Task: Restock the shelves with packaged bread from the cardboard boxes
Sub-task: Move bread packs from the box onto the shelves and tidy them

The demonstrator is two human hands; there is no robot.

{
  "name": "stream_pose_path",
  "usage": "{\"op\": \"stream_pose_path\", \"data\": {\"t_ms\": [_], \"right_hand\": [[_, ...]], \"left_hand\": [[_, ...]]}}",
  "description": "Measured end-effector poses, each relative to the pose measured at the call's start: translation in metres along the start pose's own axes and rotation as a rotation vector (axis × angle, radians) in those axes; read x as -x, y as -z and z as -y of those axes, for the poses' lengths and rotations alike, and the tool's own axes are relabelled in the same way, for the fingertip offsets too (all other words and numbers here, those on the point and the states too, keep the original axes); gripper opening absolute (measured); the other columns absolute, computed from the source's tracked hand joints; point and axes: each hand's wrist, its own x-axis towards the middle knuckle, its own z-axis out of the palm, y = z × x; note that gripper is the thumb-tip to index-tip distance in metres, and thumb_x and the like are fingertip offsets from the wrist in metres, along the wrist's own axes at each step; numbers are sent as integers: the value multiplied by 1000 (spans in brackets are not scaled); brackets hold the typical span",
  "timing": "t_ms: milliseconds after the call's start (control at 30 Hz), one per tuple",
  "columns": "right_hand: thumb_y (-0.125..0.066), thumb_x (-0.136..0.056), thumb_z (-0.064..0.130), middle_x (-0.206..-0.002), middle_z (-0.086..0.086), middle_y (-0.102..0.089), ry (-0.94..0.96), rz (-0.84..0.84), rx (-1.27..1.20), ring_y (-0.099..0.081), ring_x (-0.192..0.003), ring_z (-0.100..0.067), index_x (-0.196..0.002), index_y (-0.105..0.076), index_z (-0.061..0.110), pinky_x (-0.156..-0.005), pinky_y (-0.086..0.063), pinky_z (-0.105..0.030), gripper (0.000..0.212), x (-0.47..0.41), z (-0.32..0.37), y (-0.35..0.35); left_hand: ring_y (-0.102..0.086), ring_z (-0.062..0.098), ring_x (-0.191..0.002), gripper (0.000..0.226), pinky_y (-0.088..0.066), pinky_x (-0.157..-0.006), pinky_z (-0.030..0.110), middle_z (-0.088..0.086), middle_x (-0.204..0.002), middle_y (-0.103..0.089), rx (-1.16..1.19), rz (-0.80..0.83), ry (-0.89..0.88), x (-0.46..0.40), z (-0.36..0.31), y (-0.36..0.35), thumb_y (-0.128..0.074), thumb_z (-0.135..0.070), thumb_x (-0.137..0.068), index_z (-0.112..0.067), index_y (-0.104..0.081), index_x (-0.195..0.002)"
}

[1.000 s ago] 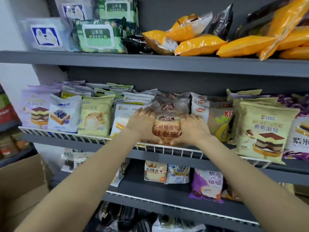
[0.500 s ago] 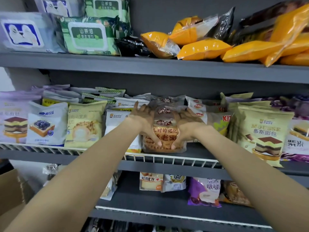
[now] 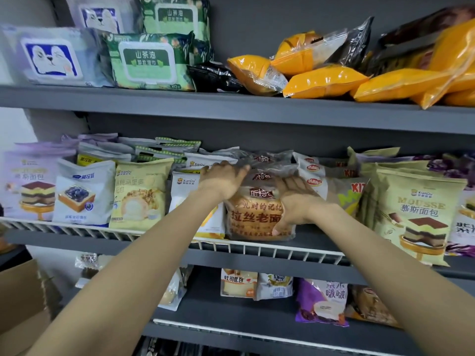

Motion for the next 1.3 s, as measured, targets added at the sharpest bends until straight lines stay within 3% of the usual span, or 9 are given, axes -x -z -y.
{"op": "stream_pose_path", "data": {"t_ms": [100,200,400,667,733,900,967,1067,1300], "right_hand": [[-75,-68,50,-158,-9,15,113,-185,-49,15,-146,-27,-148,18,13,-115,11,-36,128,14,21,-7],[-66,-76,55,-159,-9,3,228,-312,-59,7,-147,-24,-150,11,13,-113,15,-32,114,20,55,-10],[-63,-76,59,-152,-13,-25,294,-502,244,-13,-145,-28,-148,-15,6,-117,9,-40,102,-3,111,-13],[-55,-89,39,-157,-21,-5,236,-459,547,4,-147,-32,-148,-8,-4,-105,24,-41,87,-34,130,-19],[-43,-95,25,-156,-23,-10,223,-471,584,0,-147,-33,-147,-8,-7,-107,22,-43,70,-42,135,-20],[-35,-75,16,-112,-8,-70,120,-647,624,-61,-115,-22,-113,-69,10,-115,-24,-38,52,-66,146,-34],[-27,-76,10,-110,-12,-70,104,-637,585,-62,-113,-27,-115,-66,6,-117,-11,-43,56,-74,149,-44],[-27,-77,8,-111,-15,-68,27,-619,547,-60,-112,-32,-118,-63,0,-115,-4,-44,55,-79,150,-47],[-30,-74,5,-95,-19,-67,40,-713,556,-44,-99,-34,-108,-67,-5,-111,-20,-44,51,-88,148,-46]], "left_hand": [[-54,34,-110,32,-45,-91,41,18,-119,-58,307,-231,12,13,26,3,-34,-19,-99,-7,-59,-116],[-57,34,-107,36,-47,-82,36,14,-126,-56,279,-165,-27,29,55,7,-45,-8,-91,-12,-52,-125],[0,28,-147,110,-3,-119,38,11,-159,-2,-283,164,-113,55,103,16,-73,-43,-72,-12,-1,-150],[0,27,-147,126,3,-119,36,12,-159,0,-559,75,-134,50,108,5,-73,-60,-65,-4,2,-149],[-4,28,-147,124,0,-119,38,14,-158,-3,-639,44,-157,43,104,3,-72,-59,-68,-2,2,-149],[-29,35,-138,99,-21,-116,47,19,-149,-26,-649,-152,-143,21,99,-11,-70,-43,-76,-1,-15,-147],[-19,33,-140,76,-19,-113,51,17,-153,-15,-595,-135,-99,14,95,-18,-47,-27,-94,-2,-1,-148],[-20,28,-139,95,-27,-107,47,12,-154,-14,-641,-114,-74,6,96,-20,-57,-40,-87,-5,6,-149],[-28,27,-138,57,-26,-109,38,9,-149,-35,-157,-126,-98,-35,105,27,-44,-36,-92,-14,-32,-143]]}}
